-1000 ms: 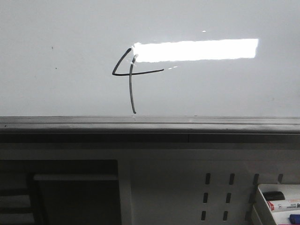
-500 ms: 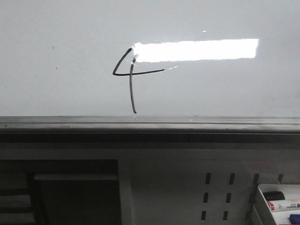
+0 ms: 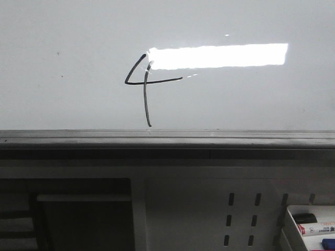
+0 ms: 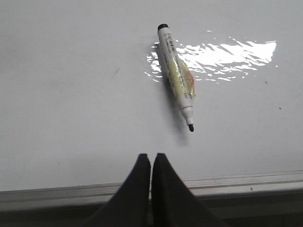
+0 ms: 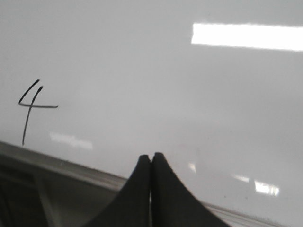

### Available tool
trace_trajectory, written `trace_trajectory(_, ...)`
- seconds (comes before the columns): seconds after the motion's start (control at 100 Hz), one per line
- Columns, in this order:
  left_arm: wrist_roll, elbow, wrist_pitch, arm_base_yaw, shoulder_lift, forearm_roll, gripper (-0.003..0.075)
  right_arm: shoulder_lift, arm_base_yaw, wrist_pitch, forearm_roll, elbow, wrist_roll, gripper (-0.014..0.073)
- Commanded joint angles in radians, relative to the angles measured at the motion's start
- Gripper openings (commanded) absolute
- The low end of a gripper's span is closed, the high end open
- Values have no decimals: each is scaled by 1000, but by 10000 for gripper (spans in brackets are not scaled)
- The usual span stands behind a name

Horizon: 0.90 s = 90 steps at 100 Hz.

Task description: Write number 4 on whiteboard

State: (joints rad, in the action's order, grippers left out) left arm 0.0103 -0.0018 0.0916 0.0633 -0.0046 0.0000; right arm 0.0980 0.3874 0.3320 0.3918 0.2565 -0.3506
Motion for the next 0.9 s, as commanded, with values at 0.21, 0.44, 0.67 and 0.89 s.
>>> trace_trajectory(0.21,9,26,-78,2,-28,0,-20,-109,-350,-477,-223,-272,-6,-67)
trace_trajectory(0.44,9,26,-78,2,-28,0,-20,-128,-380,-450,-228,-283,-6,-67)
trace_trajectory(0.67,9,26,-78,2,-28,0,-20,-128,-378,-419,-238,-285,-4,-67)
trace_trajectory(0.89,9,26,-78,2,-28,0,-20,-128,-376,-277,-238,-285,253,-67)
